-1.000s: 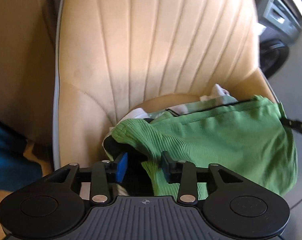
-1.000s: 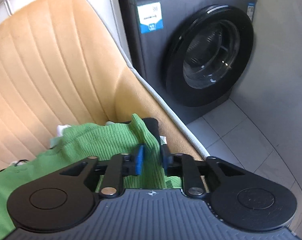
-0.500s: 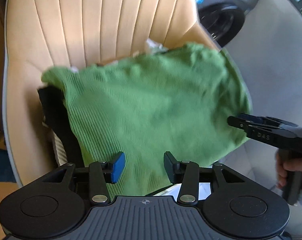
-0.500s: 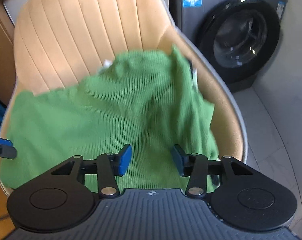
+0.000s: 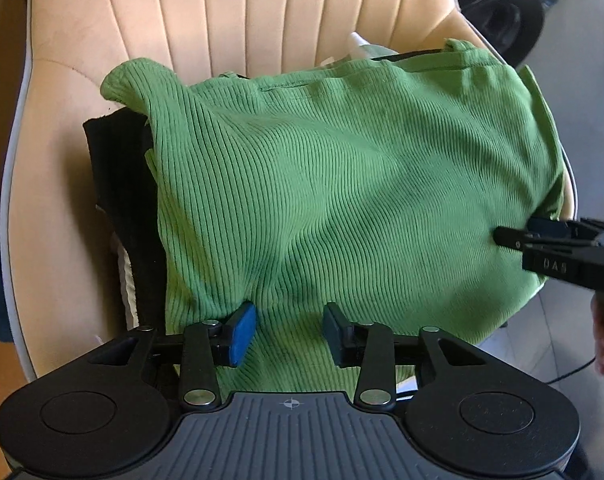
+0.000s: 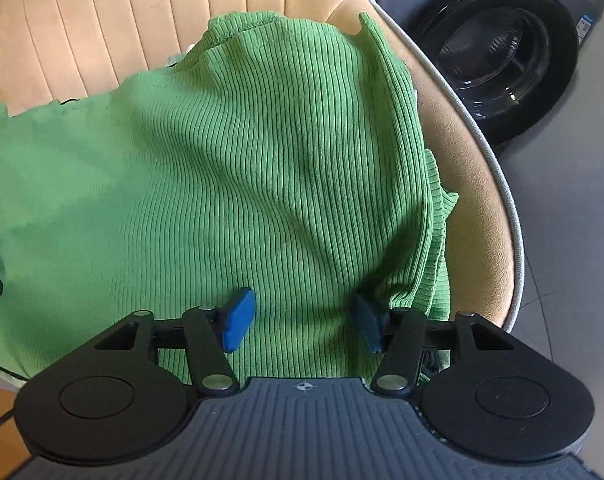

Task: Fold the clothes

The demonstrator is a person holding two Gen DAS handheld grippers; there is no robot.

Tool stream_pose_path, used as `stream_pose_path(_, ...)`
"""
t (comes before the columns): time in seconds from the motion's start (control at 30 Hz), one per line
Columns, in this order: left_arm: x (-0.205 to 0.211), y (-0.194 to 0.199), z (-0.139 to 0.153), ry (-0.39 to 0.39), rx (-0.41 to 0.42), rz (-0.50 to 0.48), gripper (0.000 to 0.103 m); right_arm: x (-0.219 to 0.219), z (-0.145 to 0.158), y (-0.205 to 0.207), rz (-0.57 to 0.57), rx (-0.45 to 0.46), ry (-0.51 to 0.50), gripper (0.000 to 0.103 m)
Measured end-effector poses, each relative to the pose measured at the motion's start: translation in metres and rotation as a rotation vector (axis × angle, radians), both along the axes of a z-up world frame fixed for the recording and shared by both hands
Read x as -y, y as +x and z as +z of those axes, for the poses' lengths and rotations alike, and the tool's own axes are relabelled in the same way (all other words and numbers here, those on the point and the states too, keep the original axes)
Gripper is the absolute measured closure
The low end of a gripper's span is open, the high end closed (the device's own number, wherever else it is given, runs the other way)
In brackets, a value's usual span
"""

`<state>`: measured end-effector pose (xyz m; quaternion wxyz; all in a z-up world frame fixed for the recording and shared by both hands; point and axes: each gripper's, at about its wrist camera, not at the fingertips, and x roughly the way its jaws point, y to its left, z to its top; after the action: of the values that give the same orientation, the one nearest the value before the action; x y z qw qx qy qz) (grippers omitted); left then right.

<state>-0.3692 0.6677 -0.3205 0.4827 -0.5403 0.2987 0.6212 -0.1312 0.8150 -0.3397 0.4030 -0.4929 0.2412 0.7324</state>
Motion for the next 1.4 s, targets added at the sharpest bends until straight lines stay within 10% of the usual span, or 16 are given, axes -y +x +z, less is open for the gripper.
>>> stream_pose_path(0.27, -0.006, 0.017, 0.002, 0.014, 0.066, -0.056, 0.001, 0.004, 0.005, -0.001, -0.033, -0.045, -0.012, 0.022)
stream_pose_path(0.87, 0.022, 0.05, 0.07, -0.032, -0.007, -0.09, 0.001, 0.07, 0.104, 0.035, -0.235, -0.116, -0.028, 0.0)
stream_pose_path(1.4, 0.103, 0.116, 0.137, -0.025, -0.111, 0.104, 0.001, 0.171, 0.186, 0.083, -0.04, -0.063, 0.084, 0.0)
